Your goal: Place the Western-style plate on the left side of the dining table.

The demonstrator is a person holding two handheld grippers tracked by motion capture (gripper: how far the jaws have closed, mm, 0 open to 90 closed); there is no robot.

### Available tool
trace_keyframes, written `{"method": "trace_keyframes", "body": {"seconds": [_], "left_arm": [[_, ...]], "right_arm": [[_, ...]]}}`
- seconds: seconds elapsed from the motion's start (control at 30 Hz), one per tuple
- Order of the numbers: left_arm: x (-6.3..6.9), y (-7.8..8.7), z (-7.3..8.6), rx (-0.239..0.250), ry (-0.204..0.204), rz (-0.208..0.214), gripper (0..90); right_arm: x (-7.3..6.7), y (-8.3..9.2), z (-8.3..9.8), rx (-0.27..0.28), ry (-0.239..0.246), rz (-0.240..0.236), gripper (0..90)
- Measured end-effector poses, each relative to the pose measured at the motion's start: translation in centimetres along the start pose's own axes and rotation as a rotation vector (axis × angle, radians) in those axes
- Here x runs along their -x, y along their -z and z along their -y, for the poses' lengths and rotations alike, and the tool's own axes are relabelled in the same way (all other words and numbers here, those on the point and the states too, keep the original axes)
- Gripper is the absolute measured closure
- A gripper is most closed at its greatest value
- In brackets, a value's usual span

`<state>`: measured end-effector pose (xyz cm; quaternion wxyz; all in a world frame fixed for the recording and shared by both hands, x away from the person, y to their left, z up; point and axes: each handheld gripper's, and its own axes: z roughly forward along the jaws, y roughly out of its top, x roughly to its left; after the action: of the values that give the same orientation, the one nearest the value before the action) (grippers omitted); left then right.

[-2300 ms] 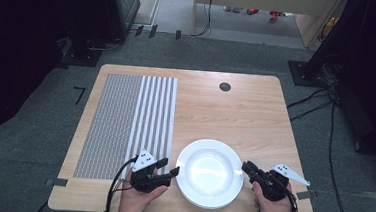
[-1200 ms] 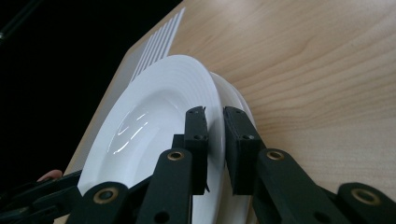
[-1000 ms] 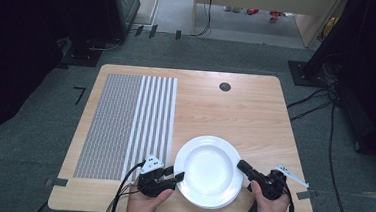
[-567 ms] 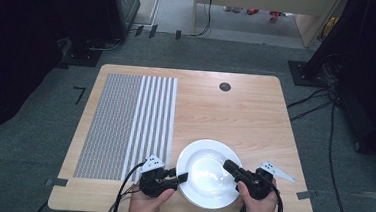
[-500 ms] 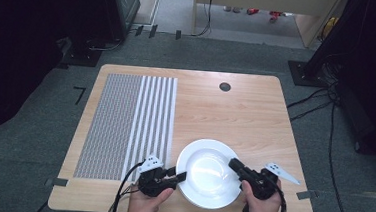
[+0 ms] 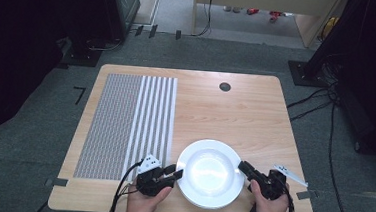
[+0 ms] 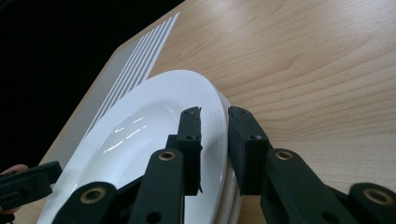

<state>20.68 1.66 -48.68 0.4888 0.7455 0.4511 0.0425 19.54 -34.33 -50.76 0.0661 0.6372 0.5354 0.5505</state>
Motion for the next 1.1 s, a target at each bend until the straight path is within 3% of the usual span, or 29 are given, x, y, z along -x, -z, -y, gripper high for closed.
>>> {"method": "trace_keyframes", "body": {"seconds": [0.23, 0.33, 0.4, 0.67, 0.93, 1.1], "left_arm": [[-0.05, -0.02, 0.04, -0.003, 0.008, 0.0, 62.8], [0.03, -0.04, 0.07, -0.002, 0.004, 0.0, 62.5], [0.05, -0.01, 0.03, 0.002, 0.004, 0.002, 62.4], [0.12, 0.07, -0.04, 0.007, 0.006, 0.007, 61.5], [0.28, 0.14, -0.06, 0.017, -0.001, 0.007, 62.3], [0.44, 0.12, -0.02, 0.018, -0.003, 0.01, 62.8]], "right_arm": [[0.25, -0.01, -0.03, -0.007, -0.052, -0.017, 80.1], [0.2, -0.33, 0.01, -0.046, -0.094, -0.062, 78.1], [0.05, -0.42, 0.14, -0.034, -0.099, -0.054, 78.3], [0.08, -0.34, 0.18, -0.016, -0.059, -0.068, 78.4], [-0.23, 0.0, 0.04, 0.05, -0.026, -0.14, 80.1], [-0.38, 0.25, -0.13, 0.066, -0.004, -0.152, 80.5]]}}
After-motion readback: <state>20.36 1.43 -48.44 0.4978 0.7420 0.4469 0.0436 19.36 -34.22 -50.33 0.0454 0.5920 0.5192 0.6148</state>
